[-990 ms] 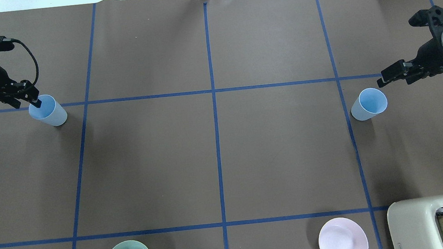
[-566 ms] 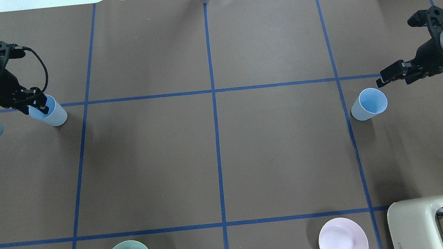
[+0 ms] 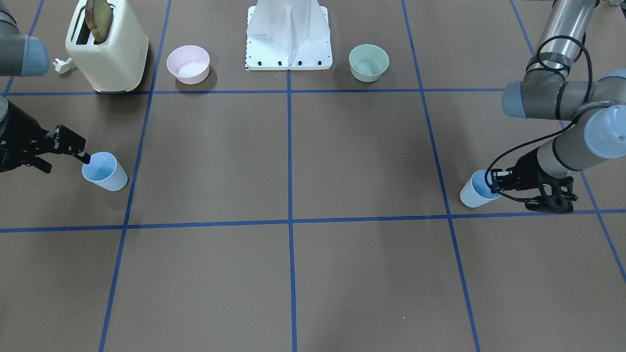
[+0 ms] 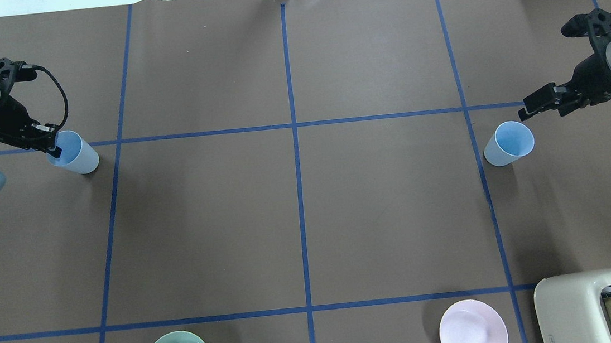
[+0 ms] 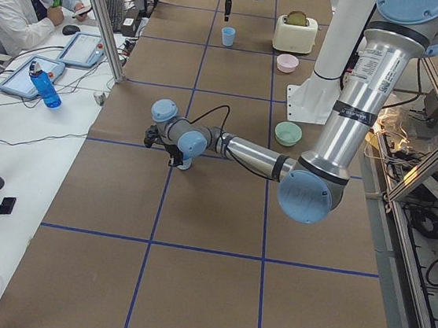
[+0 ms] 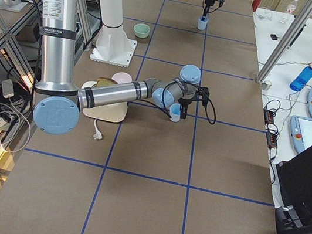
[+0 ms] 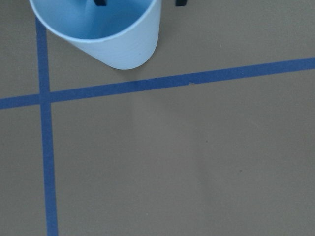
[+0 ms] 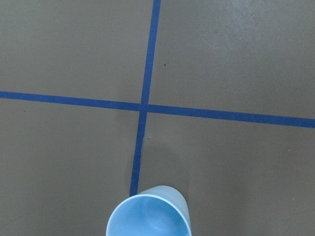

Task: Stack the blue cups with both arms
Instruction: 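Lower the left gripper onto its blue cup while the right gripper descends, then carry the cup with the left gripper to centre while the right grasps its cup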

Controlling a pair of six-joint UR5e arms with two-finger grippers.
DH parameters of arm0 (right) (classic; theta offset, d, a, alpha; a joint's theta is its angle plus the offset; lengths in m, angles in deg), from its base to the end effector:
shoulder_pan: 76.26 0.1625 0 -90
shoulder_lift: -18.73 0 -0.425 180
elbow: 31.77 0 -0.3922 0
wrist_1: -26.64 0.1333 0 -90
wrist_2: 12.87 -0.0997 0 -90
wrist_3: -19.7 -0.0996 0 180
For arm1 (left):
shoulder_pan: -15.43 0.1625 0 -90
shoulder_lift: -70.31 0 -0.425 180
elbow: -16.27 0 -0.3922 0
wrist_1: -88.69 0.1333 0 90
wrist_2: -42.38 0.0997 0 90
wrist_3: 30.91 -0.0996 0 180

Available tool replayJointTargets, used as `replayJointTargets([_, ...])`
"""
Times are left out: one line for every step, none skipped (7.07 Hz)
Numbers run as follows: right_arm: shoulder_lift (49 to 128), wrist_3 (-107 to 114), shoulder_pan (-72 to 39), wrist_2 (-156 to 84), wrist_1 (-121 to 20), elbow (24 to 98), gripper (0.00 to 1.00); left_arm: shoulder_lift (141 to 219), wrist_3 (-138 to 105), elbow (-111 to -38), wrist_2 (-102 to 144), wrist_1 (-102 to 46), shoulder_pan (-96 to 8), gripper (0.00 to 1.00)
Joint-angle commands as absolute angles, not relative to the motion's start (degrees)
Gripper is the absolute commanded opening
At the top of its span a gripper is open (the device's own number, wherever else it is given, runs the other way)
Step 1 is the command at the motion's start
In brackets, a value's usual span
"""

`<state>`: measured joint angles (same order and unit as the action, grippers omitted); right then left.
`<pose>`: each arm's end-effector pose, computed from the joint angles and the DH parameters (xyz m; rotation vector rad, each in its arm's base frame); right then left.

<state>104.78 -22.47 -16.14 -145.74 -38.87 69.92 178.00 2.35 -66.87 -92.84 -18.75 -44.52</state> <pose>-0.2073 -0.4924 0.4723 0.1174 -0.9691 -0.0647 0.2640 -0.5813 0.5083 -0.0078 0.9024 0.1425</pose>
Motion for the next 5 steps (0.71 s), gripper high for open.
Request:
replayJointTargets([104.8,-22.4,-16.2,-145.7,-38.8,69.8,0.99,178.6,4.4,-68.9,-92.9,-18.0,-44.5,0.00])
replayJointTargets([105.0,-22.4,-16.5,-145.6,-38.9,69.9,0.99,181.1,13.2,-71.2,-94.0,-17.0,-44.5,0.00])
replayJointTargets([105.1,-22.3,-18.3,-143.5,-38.8,69.4,0.99,183.4,19.7,-72.3,-94.1,-16.8,-43.9,0.00])
replayJointTargets([105.4,-22.0,-20.9,-140.3,-38.9,69.3,0.99,185.1,28.1,-74.6,-93.4,-16.5,-39.3,0.00])
replayJointTargets([105.7,-21.4,-21.4,-139.8,-38.8,69.0,0.98,188.1,35.5,-75.7,-93.3,-16.4,-35.8,0.00])
